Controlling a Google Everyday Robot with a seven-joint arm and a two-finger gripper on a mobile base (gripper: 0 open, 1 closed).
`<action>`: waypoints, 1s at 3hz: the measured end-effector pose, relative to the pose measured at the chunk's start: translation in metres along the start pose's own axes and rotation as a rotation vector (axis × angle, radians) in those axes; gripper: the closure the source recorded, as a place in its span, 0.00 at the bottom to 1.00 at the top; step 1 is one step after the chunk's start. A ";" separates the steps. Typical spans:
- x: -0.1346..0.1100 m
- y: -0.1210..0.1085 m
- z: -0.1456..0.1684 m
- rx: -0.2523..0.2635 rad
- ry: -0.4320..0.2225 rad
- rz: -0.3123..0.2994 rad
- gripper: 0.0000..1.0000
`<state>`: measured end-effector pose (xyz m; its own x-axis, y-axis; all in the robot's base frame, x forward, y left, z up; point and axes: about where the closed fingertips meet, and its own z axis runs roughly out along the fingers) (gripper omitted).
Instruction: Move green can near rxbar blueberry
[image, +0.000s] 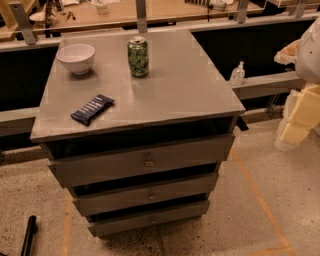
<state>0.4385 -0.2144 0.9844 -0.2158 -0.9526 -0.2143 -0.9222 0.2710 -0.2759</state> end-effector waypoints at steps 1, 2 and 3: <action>0.000 0.000 0.000 0.000 0.000 0.000 0.00; -0.013 -0.024 0.009 0.020 -0.029 -0.041 0.00; -0.048 -0.072 0.031 0.059 -0.121 -0.098 0.00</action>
Offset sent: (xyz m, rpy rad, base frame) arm 0.0690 0.0156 -0.0022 0.0230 -0.0643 0.1052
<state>0.5249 -0.1839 0.9851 -0.0825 -0.9521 -0.2944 -0.9157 0.1890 -0.3546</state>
